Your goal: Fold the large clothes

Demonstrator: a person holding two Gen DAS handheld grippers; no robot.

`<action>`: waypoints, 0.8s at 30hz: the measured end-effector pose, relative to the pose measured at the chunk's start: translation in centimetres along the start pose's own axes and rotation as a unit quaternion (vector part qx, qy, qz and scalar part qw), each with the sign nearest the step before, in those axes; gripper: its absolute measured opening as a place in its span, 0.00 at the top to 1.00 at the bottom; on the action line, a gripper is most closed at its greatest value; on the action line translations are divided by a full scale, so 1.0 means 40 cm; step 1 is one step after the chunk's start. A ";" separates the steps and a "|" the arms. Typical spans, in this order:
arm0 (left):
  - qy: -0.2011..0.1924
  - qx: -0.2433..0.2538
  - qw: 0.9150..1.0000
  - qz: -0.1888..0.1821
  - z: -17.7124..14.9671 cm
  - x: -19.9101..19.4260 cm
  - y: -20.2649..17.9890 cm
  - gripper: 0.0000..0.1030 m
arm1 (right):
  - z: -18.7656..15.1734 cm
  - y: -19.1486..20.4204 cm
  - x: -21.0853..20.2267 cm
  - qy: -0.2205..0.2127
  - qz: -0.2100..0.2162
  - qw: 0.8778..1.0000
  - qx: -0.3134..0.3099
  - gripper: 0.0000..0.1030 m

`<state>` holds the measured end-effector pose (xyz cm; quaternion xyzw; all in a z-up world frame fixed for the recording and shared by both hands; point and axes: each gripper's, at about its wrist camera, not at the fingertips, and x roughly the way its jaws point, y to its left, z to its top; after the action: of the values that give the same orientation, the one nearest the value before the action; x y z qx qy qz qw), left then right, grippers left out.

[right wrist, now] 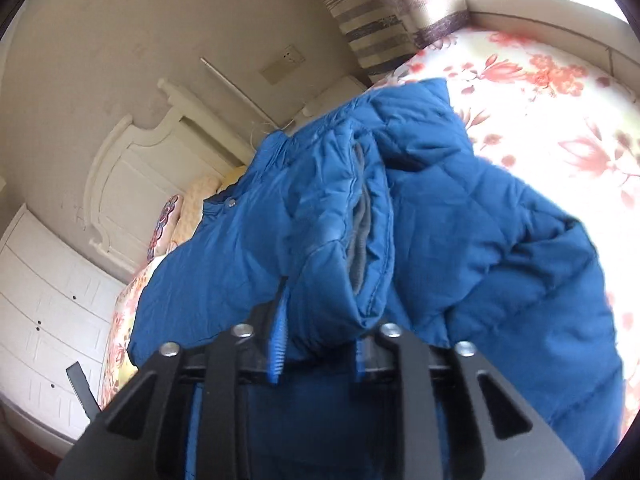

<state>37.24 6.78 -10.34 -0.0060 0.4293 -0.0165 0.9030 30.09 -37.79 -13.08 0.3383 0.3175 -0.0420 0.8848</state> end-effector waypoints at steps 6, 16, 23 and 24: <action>0.001 0.000 1.000 0.000 0.000 0.001 0.000 0.04 | 0.035 0.184 -0.111 -0.122 -0.062 0.979 -0.151 0.44; 0.001 0.001 1.000 0.000 0.000 -0.001 -0.001 0.04 | -0.022 0.222 0.164 0.024 -0.135 0.944 -0.301 0.39; -0.001 0.001 1.000 0.001 0.000 -0.002 0.000 0.04 | -0.041 0.196 0.151 0.022 -0.127 0.946 -0.297 0.38; -0.001 0.001 1.000 0.001 0.000 -0.002 -0.001 0.04 | -0.047 0.199 0.146 0.021 -0.126 0.946 -0.297 0.38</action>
<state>37.20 6.76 -10.27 -0.0047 0.4284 -0.0157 0.9034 36.02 -29.70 -13.05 0.0186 0.3740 -0.0501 0.9259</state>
